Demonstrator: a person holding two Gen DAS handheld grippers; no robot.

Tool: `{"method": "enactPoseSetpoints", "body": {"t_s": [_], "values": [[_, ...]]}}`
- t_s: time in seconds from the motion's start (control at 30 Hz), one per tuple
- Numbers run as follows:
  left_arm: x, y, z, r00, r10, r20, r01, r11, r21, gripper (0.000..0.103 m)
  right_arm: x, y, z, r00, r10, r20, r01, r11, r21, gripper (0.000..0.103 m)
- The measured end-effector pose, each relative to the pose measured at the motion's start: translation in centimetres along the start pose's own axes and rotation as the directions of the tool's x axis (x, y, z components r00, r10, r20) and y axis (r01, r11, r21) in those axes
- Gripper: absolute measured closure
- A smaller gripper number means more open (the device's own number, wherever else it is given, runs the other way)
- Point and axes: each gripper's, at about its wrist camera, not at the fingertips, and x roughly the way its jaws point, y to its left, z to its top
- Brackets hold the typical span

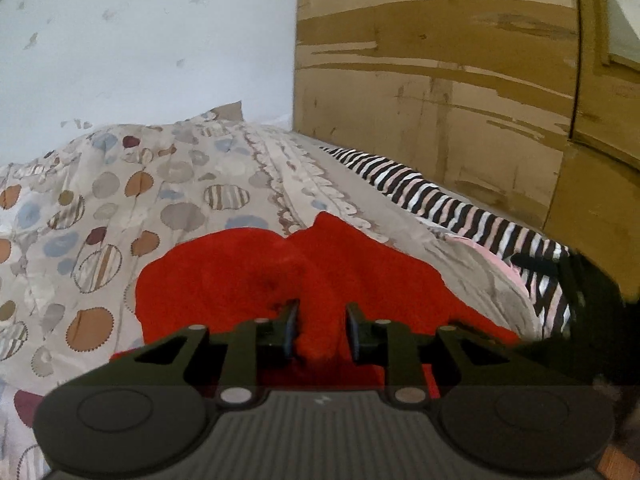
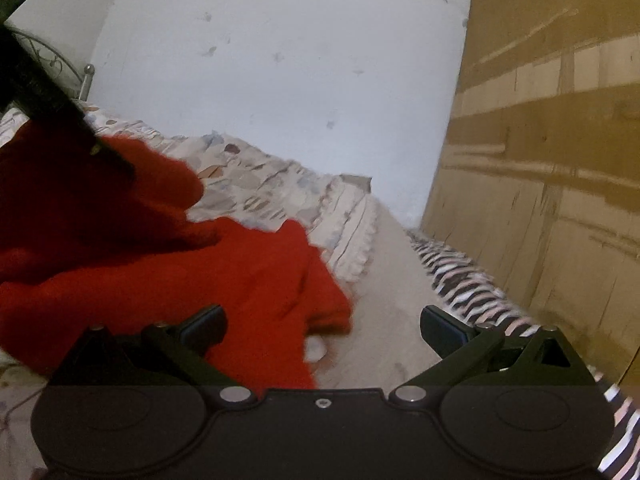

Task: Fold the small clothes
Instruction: 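Hold the shirt with the left tool while the right tool grasps its edge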

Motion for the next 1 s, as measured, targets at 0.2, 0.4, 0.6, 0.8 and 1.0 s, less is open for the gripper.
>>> {"method": "enactPoseSetpoints", "body": {"t_s": [0.2,0.4,0.6,0.8,1.0], "values": [[-0.6,0.5,-1.0,0.999,-0.015,0.033,0.016,0.999,-0.032,0.076,4.4,-7.9,3.0,0.972,0.215,-0.096,-0.171,0.924,0.343,0.001],[-0.7,0.7,-1.2,0.999,-0.017,0.051,0.020,0.999,-0.045,0.076,10.5,-10.5,7.2,0.774,0.633,0.000,-0.483,0.590,0.647,0.002],[-0.8,1.0,-1.4,0.998,-0.025,0.063,0.028,0.998,-0.061,0.076,16.7,-6.8,8.4,0.551,0.834,-0.018,-0.493,0.343,0.799,0.000],[-0.8,1.0,-1.3,0.998,-0.027,0.060,0.031,0.998,-0.062,0.076,20.1,-3.7,6.5,0.490,0.868,-0.080,-0.374,0.293,0.880,0.000],[-0.5,0.6,-1.1,0.998,-0.020,0.051,0.023,0.998,-0.050,0.076,20.6,-2.3,7.0,0.443,0.891,-0.099,-0.378,0.286,0.881,0.000]]}}
